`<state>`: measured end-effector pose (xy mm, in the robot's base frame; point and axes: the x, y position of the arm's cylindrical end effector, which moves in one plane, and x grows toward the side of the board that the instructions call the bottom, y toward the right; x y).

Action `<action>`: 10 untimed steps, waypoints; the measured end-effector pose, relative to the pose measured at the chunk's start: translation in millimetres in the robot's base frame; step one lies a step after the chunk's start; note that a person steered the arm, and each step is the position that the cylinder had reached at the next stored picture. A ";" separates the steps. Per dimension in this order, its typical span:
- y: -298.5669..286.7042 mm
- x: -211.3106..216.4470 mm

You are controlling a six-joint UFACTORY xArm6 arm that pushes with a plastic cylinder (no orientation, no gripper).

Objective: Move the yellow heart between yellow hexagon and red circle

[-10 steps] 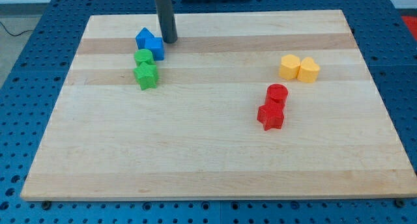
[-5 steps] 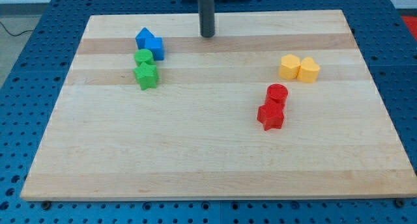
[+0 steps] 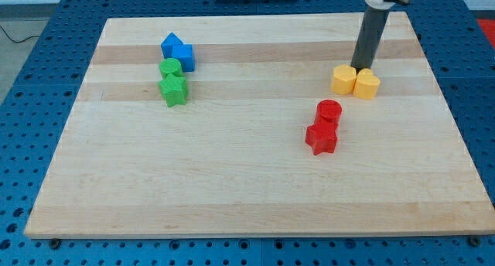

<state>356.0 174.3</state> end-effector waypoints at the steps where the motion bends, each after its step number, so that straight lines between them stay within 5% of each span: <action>1: 0.5 10.9; 6: 115.6 51.9; 10: 36.3 59.1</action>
